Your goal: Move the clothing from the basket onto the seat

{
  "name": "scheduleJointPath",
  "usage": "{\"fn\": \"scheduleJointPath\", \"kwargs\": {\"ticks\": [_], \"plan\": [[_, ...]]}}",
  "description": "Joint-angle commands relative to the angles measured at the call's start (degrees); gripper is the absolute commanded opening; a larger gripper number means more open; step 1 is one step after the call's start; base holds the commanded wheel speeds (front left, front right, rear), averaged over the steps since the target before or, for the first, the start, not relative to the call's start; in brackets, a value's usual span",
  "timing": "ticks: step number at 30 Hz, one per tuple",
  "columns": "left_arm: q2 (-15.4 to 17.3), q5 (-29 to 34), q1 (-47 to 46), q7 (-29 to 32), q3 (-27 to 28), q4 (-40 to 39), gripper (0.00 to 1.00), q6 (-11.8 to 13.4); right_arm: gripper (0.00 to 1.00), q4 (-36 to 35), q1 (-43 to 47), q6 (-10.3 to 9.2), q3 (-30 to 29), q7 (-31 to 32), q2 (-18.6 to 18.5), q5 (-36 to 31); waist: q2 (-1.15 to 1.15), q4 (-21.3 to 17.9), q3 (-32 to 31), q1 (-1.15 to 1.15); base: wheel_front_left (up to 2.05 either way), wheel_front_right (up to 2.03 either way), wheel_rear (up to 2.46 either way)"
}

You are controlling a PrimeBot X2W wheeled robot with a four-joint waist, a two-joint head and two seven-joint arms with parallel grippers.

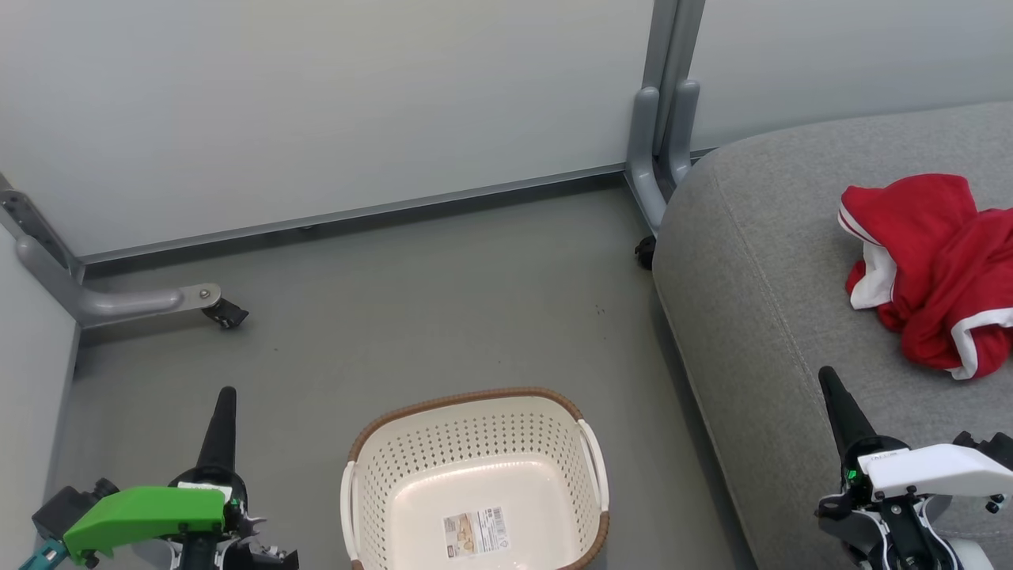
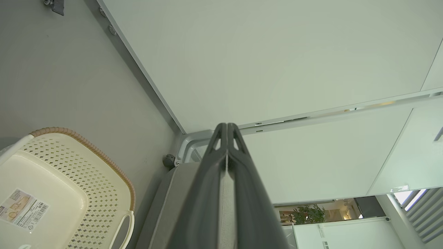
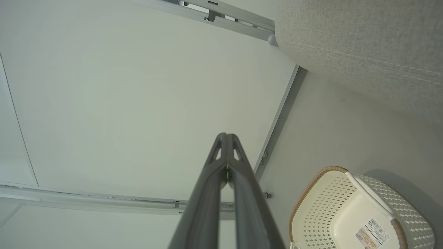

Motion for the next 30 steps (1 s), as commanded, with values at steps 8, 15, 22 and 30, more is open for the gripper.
{"fn": "scheduleJointPath", "kwargs": {"ticks": [8, 15, 22, 30], "plan": [[0.2, -4.4, -2.1, 1.1, 1.1, 0.2, 0.00, -0.6, 0.00, 0.4, -1.5, -0.05, -0.9, 1.3, 0.1, 4.3, 0.00, -0.3, 0.2, 0.00, 0.00, 0.00, 0.00], [0.1, -7.2, -2.7, 2.1, 1.7, 0.5, 0.00, -0.8, 0.00, 0.7, -1.9, -0.04, -1.3, 2.1, 0.2, 7.1, 0.00, -0.5, 0.4, 0.00, 0.00, 0.00, 0.00], [0.0, -10.1, -3.3, 2.8, 2.4, 0.8, 0.00, -1.0, 0.00, 1.1, -2.4, -0.04, -1.8, 3.0, 0.3, 9.8, 0.00, -0.8, 0.6, 0.00, 0.00, 0.00, 0.00], [-0.1, -12.0, -3.6, 3.5, 2.9, 1.0, 0.00, -1.1, 0.00, 1.3, -2.6, -0.04, -2.2, 3.5, 0.4, 11.7, 0.00, -1.0, 0.8, 0.00, 0.00, 0.00, 0.00]]}}
